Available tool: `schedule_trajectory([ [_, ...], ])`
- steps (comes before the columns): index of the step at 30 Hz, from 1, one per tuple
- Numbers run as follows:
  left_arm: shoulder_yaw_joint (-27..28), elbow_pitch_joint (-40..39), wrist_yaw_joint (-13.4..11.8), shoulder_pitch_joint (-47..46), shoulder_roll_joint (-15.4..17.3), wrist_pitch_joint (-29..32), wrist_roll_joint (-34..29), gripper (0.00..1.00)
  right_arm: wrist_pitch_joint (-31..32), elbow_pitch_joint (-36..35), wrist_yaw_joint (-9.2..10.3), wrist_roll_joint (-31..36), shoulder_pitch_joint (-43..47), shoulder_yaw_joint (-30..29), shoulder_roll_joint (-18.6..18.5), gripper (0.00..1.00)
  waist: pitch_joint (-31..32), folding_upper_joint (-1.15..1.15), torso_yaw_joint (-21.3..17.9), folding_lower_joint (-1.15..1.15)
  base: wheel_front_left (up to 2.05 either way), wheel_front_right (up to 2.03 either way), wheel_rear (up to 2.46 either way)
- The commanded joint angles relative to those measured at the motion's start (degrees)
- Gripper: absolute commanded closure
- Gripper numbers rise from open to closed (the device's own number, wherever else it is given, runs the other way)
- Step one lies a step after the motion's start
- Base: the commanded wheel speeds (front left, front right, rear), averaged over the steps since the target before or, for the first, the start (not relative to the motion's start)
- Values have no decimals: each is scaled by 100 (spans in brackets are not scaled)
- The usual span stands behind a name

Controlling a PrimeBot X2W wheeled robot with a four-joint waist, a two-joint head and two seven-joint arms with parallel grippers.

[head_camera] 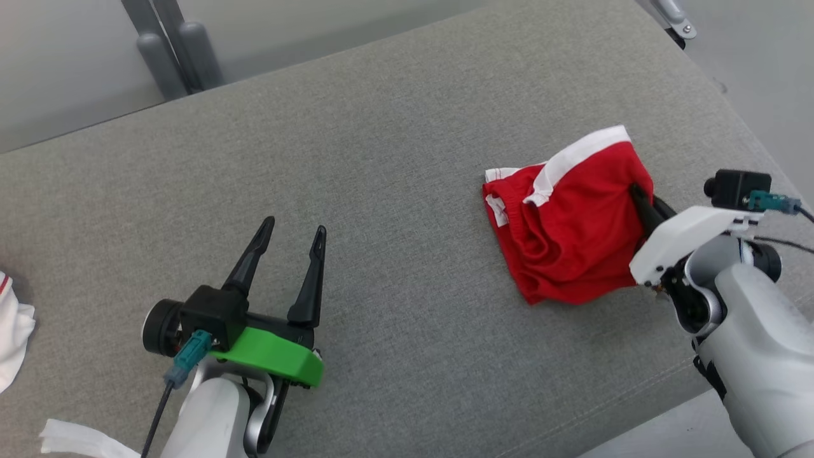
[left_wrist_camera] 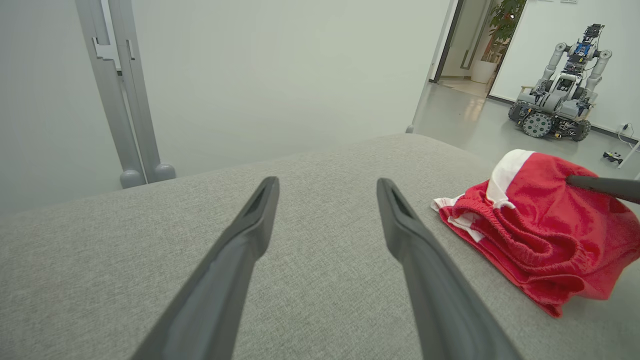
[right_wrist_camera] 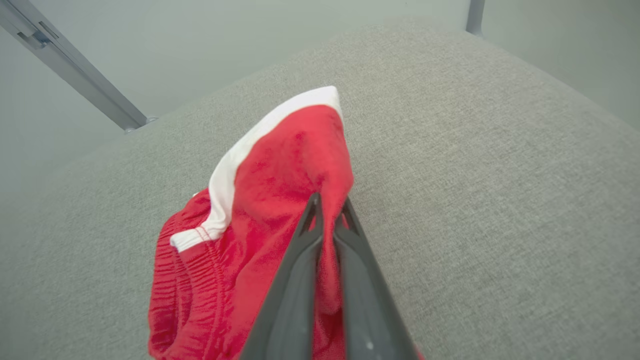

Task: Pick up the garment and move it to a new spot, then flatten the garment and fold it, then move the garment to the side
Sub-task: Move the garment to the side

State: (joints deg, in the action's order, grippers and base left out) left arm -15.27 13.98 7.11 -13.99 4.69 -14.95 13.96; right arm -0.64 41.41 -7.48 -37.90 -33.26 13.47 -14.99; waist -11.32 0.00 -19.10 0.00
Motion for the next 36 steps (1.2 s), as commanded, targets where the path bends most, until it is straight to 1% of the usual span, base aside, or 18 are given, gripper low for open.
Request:
schedule_trajectory([
  [1, 1, -28, 22, -143, 85, 19, -49, 0, -56, -53, -3, -13, -211, 84, -83, 100, -309, 0, 129, 0, 0, 0, 0],
  [6, -60, -219, 25, -367, 218, 166, -131, 0, -198, 6, -3, 91, -861, 426, -508, 100, -846, 0, 314, 0, 0, 0, 0],
  [11, -96, -465, 9, -561, 338, 324, -211, 0, -191, 243, -2, -3, -1451, 742, -981, 100, -1399, 0, 475, 0, 0, 0, 0],
  [14, -119, -614, -14, -642, 394, 392, -238, 0, -356, 520, -2, -41, -1826, 752, -1291, 100, -1696, 0, 560, 0, 0, 0, 0],
  [20, -136, -856, -58, -760, 477, 464, -294, 0, -609, 1247, -2, -176, -2426, 563, -1825, 100, -2110, 0, 713, 0, 0, 0, 0],
  [27, -146, -944, -83, -830, 525, 462, -274, 0, -776, 2217, -2, -188, -2859, 408, -2107, 100, -2315, 0, 849, 0, 0, 0, 0],
  [28, -151, -942, -88, -838, 525, 454, -267, 0, -828, 2362, -2, -159, -2920, 393, -2101, 70, -2321, 0, 864, 0, 0, 0, 0],
  [29, -155, -924, -89, -837, 527, 442, -256, 0, -925, 2499, -2, -104, -2982, 382, -2104, 9, -2316, 0, 880, 0, 0, 0, 0],
  [30, -156, -901, -91, -829, 525, 439, -244, 0, -997, 2600, -2, -76, -3016, 373, -2094, 0, -2304, 0, 890, 0, 0, 0, 0],
  [33, -171, -825, -110, -817, 488, 392, -212, 0, -1235, 2891, -2, 94, -3108, 359, -2073, 0, -2206, 0, 924, 0, 0, 0, 0],
  [36, -199, -756, -110, -798, 442, 330, -167, 0, -1379, 3072, -2, 339, -3154, 336, -2132, 0, -2038, 0, 966, 0, 0, 0, 0],
])
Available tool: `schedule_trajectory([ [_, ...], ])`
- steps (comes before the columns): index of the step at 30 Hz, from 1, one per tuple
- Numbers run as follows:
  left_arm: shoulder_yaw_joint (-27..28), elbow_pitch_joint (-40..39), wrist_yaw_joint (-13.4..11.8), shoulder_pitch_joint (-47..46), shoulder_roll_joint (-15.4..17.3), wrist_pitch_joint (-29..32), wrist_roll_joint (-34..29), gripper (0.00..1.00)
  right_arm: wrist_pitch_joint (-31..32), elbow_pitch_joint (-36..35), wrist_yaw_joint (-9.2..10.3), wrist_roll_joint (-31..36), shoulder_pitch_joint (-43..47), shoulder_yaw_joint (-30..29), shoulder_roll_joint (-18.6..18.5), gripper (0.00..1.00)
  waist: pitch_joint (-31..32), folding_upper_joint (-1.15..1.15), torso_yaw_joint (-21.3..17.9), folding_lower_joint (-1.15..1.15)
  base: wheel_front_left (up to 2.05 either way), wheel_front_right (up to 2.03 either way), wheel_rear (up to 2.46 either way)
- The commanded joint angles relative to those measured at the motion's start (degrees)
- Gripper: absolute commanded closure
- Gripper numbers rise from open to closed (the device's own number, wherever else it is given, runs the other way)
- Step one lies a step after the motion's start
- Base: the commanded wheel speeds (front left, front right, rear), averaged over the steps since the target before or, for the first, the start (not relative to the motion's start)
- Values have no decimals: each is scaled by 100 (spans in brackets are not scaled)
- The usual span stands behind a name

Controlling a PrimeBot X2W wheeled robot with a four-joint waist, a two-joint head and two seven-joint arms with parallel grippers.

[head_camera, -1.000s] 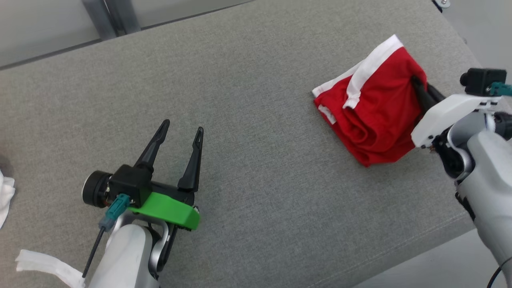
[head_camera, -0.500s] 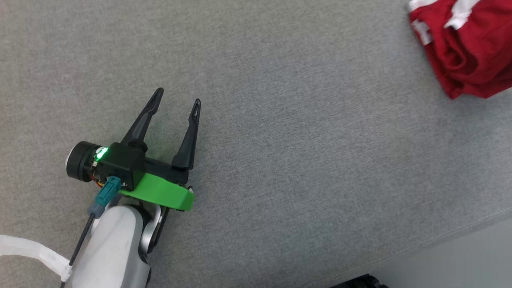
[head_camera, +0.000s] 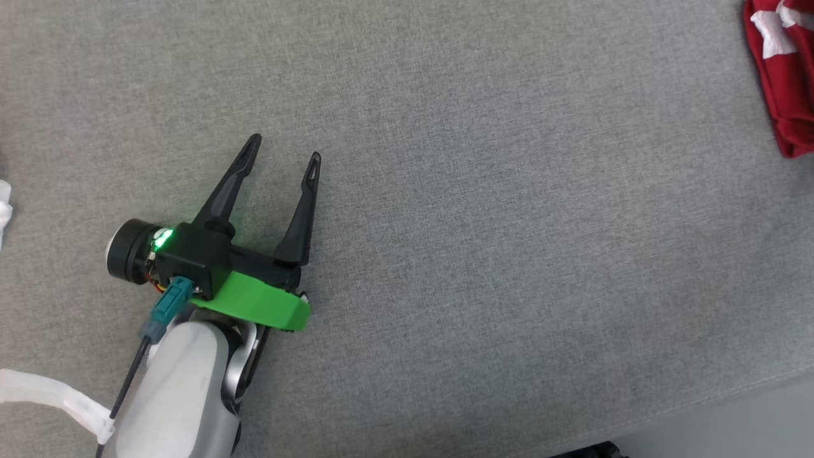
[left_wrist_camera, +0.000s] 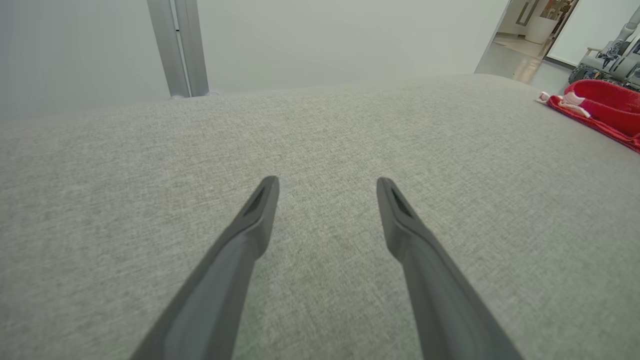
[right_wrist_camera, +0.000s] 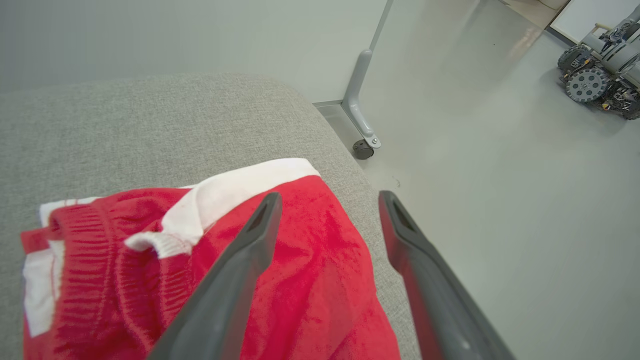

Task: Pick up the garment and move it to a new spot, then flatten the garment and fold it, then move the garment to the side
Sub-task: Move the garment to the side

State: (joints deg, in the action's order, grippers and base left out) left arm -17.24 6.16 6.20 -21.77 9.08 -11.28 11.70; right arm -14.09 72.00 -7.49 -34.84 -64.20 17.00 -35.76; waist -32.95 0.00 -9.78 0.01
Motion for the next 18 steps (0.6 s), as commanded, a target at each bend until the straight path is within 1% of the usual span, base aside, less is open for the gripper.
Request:
schedule_trajectory([
  [1, -2, 65, -21, -2, -15, -66, 72, 0, -76, 53, -1, 135, -75, -40, -65, 0, 226, 0, 56, -1, 0, 0, 0],
  [3, 10, 135, -31, 64, -45, -130, 122, 0, -107, 48, -1, 296, -87, -63, 22, 0, 422, 0, 96, -1, 0, 0, 0],
  [6, 68, 258, -74, 190, -96, -224, 172, 0, -115, -450, 1, 511, 62, -196, 66, 0, 783, 0, 174, -1, 0, 0, 0],
  [8, 135, 322, -112, 283, -125, -278, 246, 0, -110, -884, 1, 649, 342, -339, 146, 0, 1067, 0, 242, -1, 0, 0, 0],
  [13, 391, 463, -215, 621, -132, -355, 441, 0, -111, -2134, 0, 960, 1183, -656, 488, 0, 1809, 0, 456, -1, 0, 0, 0],
  [18, 643, 487, -307, 970, -114, -395, 533, 0, -110, -3173, 0, 1163, 2178, -807, 849, 0, 2410, 0, 695, -1, 0, 0, 0],
])
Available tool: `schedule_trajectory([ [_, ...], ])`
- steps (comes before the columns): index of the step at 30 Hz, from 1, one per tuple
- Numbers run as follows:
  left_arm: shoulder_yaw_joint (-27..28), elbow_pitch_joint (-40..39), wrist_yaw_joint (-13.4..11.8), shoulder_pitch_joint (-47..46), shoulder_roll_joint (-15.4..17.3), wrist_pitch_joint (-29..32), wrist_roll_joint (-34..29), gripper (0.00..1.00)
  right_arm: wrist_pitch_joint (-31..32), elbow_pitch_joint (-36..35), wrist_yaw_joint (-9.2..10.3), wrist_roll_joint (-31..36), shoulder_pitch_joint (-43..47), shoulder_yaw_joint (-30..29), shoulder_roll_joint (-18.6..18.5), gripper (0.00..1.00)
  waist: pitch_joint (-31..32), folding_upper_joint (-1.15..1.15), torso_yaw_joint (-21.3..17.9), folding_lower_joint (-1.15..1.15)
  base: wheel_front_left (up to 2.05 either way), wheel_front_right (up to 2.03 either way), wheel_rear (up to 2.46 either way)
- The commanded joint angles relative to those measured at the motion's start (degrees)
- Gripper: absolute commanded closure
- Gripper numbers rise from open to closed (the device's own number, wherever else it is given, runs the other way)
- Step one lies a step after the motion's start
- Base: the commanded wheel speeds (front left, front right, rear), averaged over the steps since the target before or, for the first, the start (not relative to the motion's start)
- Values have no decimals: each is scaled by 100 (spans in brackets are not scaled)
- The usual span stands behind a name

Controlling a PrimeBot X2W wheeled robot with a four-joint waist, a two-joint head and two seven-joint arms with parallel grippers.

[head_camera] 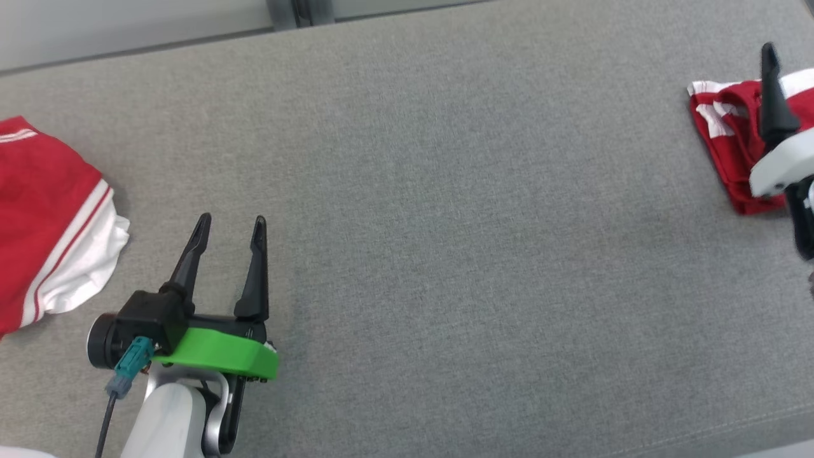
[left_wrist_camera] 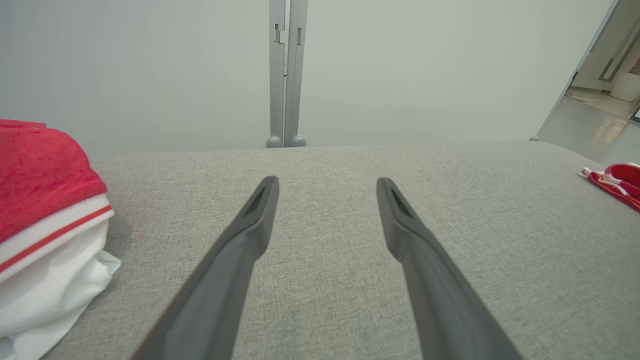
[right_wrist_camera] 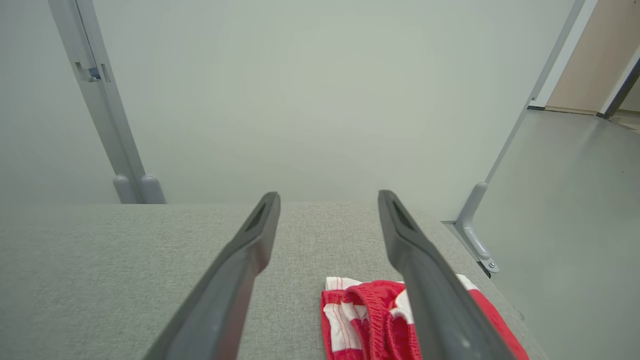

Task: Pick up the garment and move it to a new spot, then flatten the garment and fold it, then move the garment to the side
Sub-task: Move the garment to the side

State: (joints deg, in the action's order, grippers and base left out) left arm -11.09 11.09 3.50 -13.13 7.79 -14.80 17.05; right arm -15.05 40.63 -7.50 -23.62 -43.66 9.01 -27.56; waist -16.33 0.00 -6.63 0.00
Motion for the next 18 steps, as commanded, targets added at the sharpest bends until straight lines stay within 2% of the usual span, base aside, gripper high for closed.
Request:
schedule_trajectory([
  [1, 78, 6, -59, 203, 19, -39, 22, 0, -16, -254, 1, 77, 323, -50, 110, 0, 872, 0, 420, 0, 0, 0, 0],
  [9, 409, 32, -197, 788, 2, -44, 120, 0, -16, -1333, 1, 212, 1752, -352, 666, 0, 1512, 0, 609, 0, 0, 0, 0],
  [18, 720, 26, -228, 1147, -130, -46, 37, 0, -16, -2464, 0, 460, 3131, -581, 1063, 0, 1705, 0, 792, 0, 0, 0, 0],
])
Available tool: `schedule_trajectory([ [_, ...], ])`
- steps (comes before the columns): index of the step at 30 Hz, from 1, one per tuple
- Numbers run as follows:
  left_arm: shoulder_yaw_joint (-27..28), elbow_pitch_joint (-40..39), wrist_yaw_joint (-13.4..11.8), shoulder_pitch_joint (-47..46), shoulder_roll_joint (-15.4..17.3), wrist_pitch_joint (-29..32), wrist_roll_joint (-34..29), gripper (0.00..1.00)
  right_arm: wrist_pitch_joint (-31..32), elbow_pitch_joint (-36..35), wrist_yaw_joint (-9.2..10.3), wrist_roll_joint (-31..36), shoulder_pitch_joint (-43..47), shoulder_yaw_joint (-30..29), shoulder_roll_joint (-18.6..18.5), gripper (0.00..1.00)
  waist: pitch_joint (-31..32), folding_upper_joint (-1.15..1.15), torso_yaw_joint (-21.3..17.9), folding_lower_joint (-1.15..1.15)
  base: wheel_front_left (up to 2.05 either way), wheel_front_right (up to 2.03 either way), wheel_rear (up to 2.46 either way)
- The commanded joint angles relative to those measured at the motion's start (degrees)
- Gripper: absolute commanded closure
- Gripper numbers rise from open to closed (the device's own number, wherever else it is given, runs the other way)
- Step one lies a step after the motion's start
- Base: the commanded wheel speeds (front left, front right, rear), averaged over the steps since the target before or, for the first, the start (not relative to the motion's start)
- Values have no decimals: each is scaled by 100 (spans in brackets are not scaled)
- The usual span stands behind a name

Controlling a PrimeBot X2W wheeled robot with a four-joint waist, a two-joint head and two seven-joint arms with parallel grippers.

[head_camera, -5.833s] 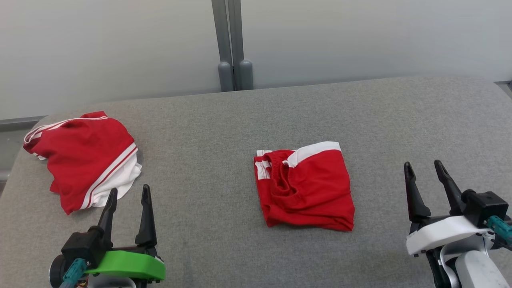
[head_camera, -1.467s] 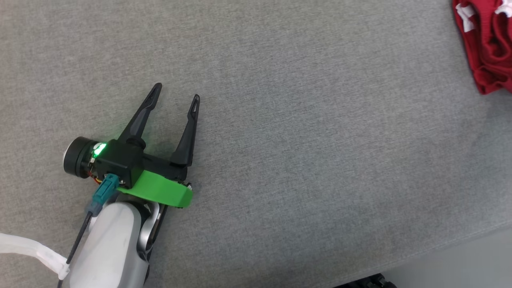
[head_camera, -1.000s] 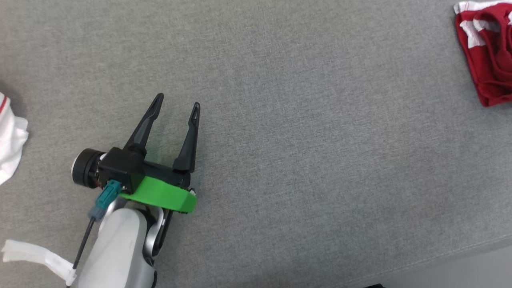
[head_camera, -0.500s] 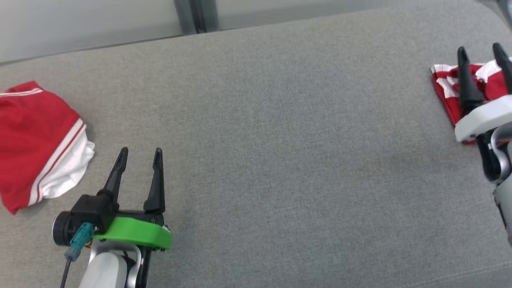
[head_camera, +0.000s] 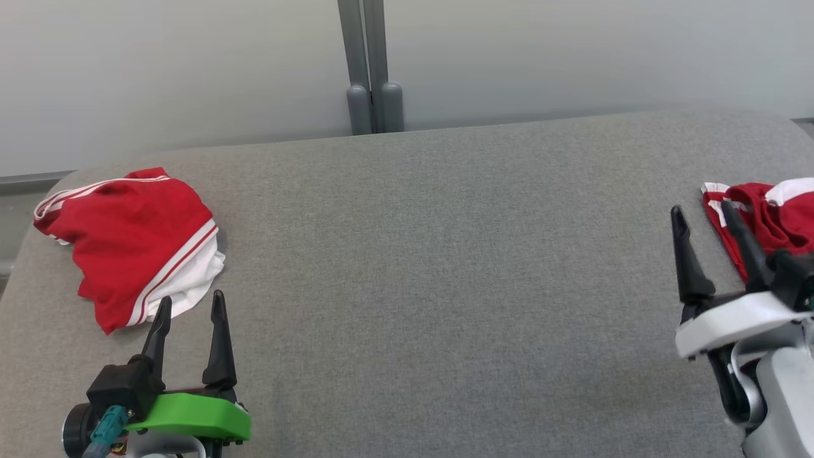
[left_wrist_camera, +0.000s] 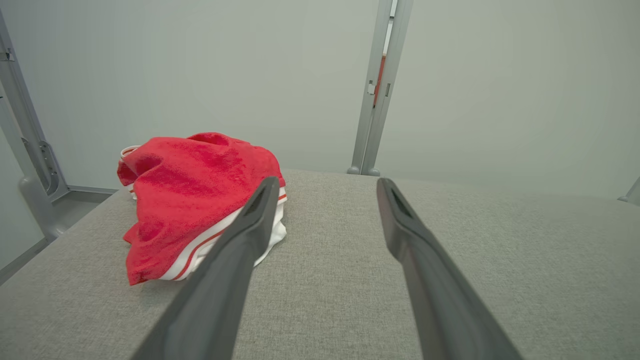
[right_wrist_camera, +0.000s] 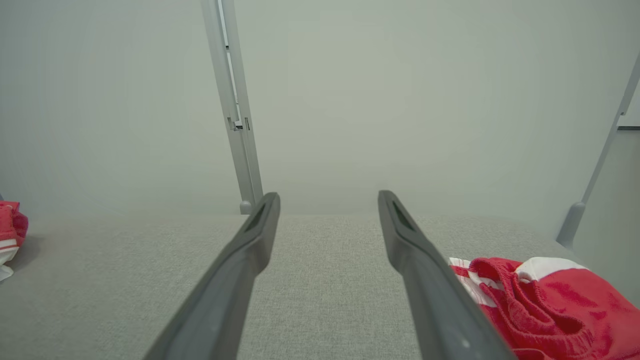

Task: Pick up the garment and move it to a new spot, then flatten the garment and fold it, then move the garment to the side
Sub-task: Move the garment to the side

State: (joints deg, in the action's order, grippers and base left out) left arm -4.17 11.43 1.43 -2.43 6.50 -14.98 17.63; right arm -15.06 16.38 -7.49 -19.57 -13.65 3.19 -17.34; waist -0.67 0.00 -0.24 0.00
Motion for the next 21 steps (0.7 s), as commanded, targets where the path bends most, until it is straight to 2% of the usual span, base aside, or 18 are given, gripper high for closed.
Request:
schedule_trajectory([
  [1, 60, -23, -14, 101, -17, -28, -47, 0, -15, -121, -1, 86, 253, -9, 63, 0, 145, 0, 165, 0, 0, 0, 0],
  [11, 171, 12, 137, 199, -151, -28, -331, 0, -15, -644, -1, 263, 1125, -168, 433, 0, 186, 0, 201, 0, 0, 0, 0],
  [21, 237, 73, 237, 145, -257, -28, -460, 0, -16, -795, -1, 419, 1223, -103, 534, 0, 186, 0, 105, 0, 0, 0, 0],
])
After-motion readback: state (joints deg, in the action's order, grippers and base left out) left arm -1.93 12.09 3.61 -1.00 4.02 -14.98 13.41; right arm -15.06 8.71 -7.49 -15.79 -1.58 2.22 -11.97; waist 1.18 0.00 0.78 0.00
